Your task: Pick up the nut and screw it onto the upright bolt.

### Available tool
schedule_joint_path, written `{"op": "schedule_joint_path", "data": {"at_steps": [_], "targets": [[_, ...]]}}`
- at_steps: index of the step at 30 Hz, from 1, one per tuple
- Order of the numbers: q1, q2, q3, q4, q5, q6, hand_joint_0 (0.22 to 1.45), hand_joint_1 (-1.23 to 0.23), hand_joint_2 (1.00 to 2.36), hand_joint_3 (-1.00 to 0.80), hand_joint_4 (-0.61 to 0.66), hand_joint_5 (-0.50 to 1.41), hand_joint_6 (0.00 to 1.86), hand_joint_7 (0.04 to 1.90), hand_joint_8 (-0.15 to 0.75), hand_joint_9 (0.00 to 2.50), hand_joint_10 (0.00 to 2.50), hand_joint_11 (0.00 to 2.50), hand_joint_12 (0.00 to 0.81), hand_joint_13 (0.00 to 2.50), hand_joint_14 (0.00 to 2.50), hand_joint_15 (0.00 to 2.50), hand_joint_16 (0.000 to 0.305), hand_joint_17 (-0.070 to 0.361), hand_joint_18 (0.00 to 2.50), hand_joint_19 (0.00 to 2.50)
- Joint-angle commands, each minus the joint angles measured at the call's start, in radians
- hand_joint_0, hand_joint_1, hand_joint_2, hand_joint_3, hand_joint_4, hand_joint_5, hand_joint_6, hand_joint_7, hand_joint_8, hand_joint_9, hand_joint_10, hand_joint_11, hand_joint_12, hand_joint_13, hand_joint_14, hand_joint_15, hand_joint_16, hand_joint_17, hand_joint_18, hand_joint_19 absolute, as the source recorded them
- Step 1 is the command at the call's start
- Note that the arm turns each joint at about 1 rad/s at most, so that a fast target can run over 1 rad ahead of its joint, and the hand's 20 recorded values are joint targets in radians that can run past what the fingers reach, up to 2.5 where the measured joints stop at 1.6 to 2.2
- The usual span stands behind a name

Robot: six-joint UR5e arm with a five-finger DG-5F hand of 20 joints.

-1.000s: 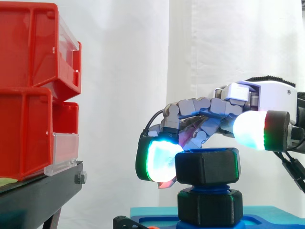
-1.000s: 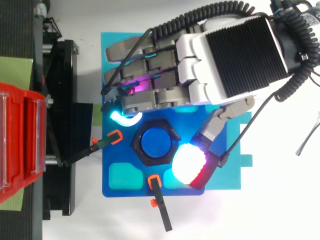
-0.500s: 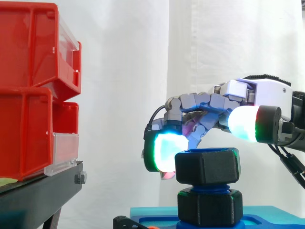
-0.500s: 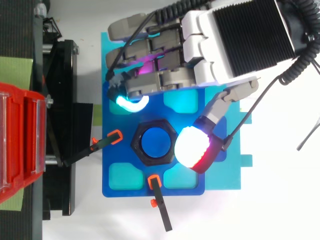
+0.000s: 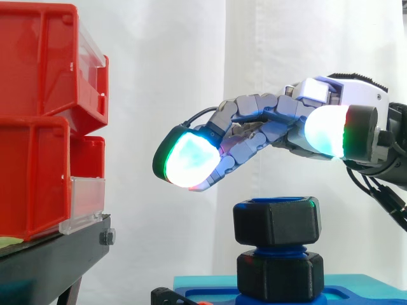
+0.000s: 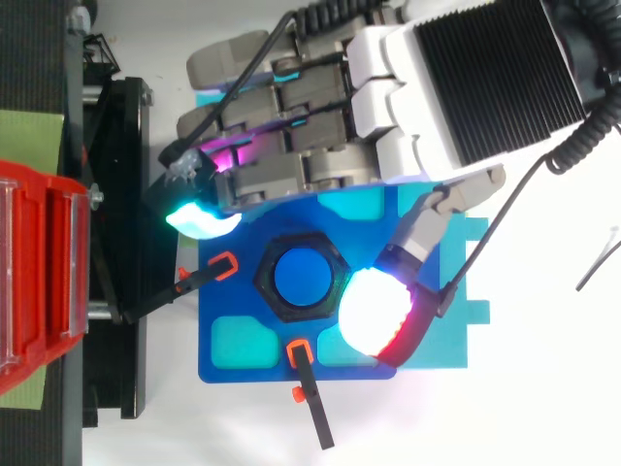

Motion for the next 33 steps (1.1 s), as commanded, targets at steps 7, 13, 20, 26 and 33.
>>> {"op": "schedule_joint_path", "data": {"at_steps": [7,13,20,26,33], "targets": [[0.024,0.0,-0.016,-0.002,0.006,0.001,0.48,-0.11,1.0,-0.5,0.24,-0.09,0.5,0.95,0.228,0.74,0.0,0.0,0.23,0.55,0.0,0.0,0.024,0.054,0.27,0.0],[0.029,0.0,-0.018,-0.003,0.016,0.001,0.48,-0.11,1.0,-0.5,0.26,-0.08,0.5,1.05,0.235,0.71,0.0,0.0,0.233,0.55,0.0,0.0,0.024,0.055,0.27,0.0],[0.024,0.0,-0.018,-0.014,0.013,0.001,0.49,-0.12,1.0,-0.5,0.26,-0.08,0.5,1.06,0.236,0.72,0.0,0.0,0.232,0.56,0.0,0.0,0.024,0.054,0.27,0.0],[0.023,0.001,-0.018,-0.036,0.014,-0.002,0.49,-0.12,1.0,-0.5,0.26,-0.07,0.5,1.13,0.243,0.73,0.0,0.0,0.229,0.57,0.0,0.0,0.024,0.053,0.29,0.0],[0.018,0.0,-0.018,-0.054,0.013,-0.001,0.49,-0.12,1.0,-0.5,0.23,-0.05,0.5,1.32,0.249,0.74,0.0,0.0,0.219,0.59,0.0,0.0,0.023,0.051,0.3,0.0]]}}
